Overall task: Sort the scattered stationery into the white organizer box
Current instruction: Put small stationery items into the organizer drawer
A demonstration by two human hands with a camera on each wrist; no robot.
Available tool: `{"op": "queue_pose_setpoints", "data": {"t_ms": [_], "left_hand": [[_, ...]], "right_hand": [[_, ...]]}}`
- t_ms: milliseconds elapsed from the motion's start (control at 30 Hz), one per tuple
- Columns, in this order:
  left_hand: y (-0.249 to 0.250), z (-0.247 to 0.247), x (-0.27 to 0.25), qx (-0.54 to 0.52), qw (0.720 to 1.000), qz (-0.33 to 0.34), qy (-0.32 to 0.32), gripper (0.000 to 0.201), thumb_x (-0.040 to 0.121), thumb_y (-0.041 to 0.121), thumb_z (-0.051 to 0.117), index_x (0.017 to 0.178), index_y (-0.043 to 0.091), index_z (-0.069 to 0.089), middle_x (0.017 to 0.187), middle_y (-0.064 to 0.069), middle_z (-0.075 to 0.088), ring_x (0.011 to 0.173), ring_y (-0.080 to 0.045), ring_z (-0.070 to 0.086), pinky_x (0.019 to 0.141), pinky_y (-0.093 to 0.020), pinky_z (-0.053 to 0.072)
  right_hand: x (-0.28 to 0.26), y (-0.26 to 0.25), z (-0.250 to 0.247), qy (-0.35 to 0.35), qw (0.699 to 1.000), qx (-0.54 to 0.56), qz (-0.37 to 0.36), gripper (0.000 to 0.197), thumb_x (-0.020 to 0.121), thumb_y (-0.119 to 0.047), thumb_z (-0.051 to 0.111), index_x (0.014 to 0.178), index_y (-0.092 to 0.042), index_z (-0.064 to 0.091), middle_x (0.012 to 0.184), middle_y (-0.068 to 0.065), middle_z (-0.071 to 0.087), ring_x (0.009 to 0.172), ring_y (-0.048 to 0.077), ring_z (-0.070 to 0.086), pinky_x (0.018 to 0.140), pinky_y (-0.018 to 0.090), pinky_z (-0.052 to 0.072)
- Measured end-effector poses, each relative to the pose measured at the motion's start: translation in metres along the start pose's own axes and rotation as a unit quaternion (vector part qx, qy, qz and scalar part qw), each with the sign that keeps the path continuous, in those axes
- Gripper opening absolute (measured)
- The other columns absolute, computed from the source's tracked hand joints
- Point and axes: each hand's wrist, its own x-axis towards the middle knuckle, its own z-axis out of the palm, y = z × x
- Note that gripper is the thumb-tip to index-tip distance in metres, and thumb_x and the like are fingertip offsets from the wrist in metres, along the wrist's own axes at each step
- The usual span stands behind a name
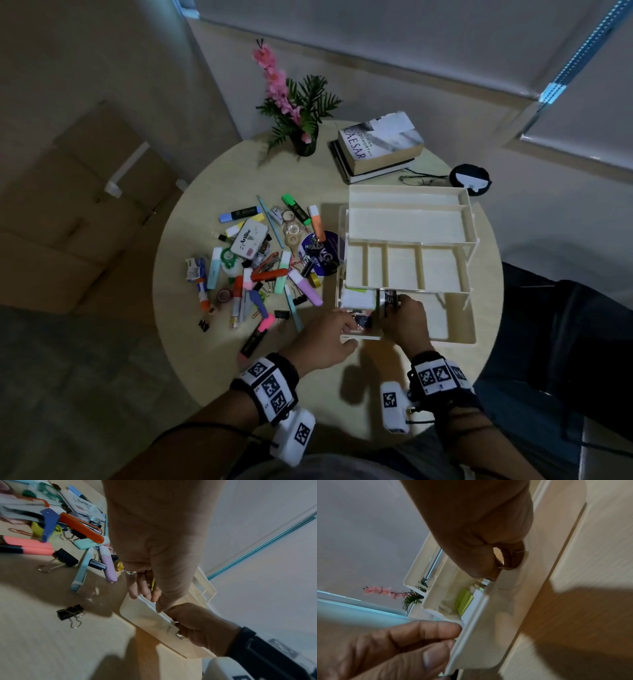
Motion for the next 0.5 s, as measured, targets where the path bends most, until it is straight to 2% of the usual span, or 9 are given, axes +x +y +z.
{"op": "queue_pose_setpoints", "data": {"t_ms": [67, 133, 233, 300, 367, 433, 500], "left_hand": [[0.001, -0.004, -0.001, -0.009, 1.000, -0.005, -0.008, 0.029, 0.094, 0.024, 0.075, 0.120, 0.011, 0.069, 0.115, -0.004, 0.063, 0.094, -0.008, 0.054, 0.082, -0.022, 0.044], [0.000, -0.006, -0.002, -0.019, 1.000, -0.005, -0.014, 0.030, 0.095, 0.023, 0.074, 0.121, 0.011, 0.069, 0.118, -0.006, 0.064, 0.096, -0.009, 0.055, 0.082, -0.021, 0.043], [-0.005, -0.010, -0.006, -0.027, 1.000, 0.009, -0.011, 0.030, 0.096, 0.023, 0.073, 0.123, 0.010, 0.068, 0.117, -0.006, 0.065, 0.098, -0.008, 0.058, 0.077, -0.013, 0.042], [-0.009, -0.015, -0.011, -0.028, 0.999, 0.021, -0.010, 0.029, 0.097, 0.024, 0.072, 0.123, 0.012, 0.068, 0.118, -0.004, 0.066, 0.099, -0.007, 0.059, 0.073, -0.004, 0.039], [-0.017, -0.024, -0.017, -0.029, 0.999, 0.035, -0.007, 0.028, 0.098, 0.026, 0.071, 0.124, 0.014, 0.068, 0.118, -0.002, 0.065, 0.099, -0.004, 0.059, 0.072, 0.001, 0.037], [-0.029, -0.036, -0.025, -0.039, 0.998, 0.040, -0.002, 0.026, 0.099, 0.028, 0.070, 0.122, 0.017, 0.068, 0.116, 0.001, 0.066, 0.095, -0.001, 0.060, 0.074, -0.002, 0.041], [-0.046, -0.050, -0.032, -0.059, 0.998, 0.033, 0.017, 0.024, 0.099, 0.031, 0.069, 0.120, 0.020, 0.069, 0.114, 0.005, 0.067, 0.093, -0.001, 0.063, 0.076, -0.010, 0.048]], "right_hand": [[-0.001, -0.005, -0.001, 0.003, 1.000, 0.002, -0.003, 0.019, 0.084, -0.018, 0.079, 0.095, -0.006, 0.070, 0.090, 0.019, 0.073, 0.091, 0.039, 0.067, 0.069, 0.031, 0.042], [-0.002, -0.008, -0.003, 0.010, 1.000, 0.005, -0.011, 0.019, 0.080, -0.016, 0.082, 0.091, -0.010, 0.068, 0.087, 0.017, 0.074, 0.085, 0.038, 0.068, 0.067, 0.028, 0.041], [0.000, -0.005, -0.002, 0.015, 1.000, 0.004, -0.026, 0.019, 0.077, -0.011, 0.081, 0.089, -0.011, 0.067, 0.078, 0.017, 0.072, 0.079, 0.039, 0.066, 0.064, 0.029, 0.040], [-0.001, -0.004, -0.001, 0.015, 1.000, -0.007, -0.022, 0.016, 0.083, -0.012, 0.077, 0.095, -0.006, 0.067, 0.082, 0.019, 0.070, 0.085, 0.041, 0.065, 0.067, 0.033, 0.045], [-0.005, -0.007, -0.004, 0.009, 0.998, -0.050, -0.024, 0.022, 0.094, -0.021, 0.067, 0.103, -0.001, 0.065, 0.096, 0.024, 0.067, 0.096, 0.045, 0.061, 0.077, 0.038, 0.045], [-0.018, -0.018, -0.014, 0.022, 0.991, -0.123, -0.040, 0.030, 0.096, -0.026, 0.066, 0.104, 0.002, 0.064, 0.103, 0.027, 0.064, 0.099, 0.046, 0.057, 0.081, 0.044, 0.048], [-0.041, -0.043, -0.030, 0.030, 0.977, -0.201, -0.063, 0.024, 0.092, -0.025, 0.068, 0.098, -0.002, 0.067, 0.098, 0.022, 0.066, 0.095, 0.045, 0.062, 0.077, 0.045, 0.053]]}}
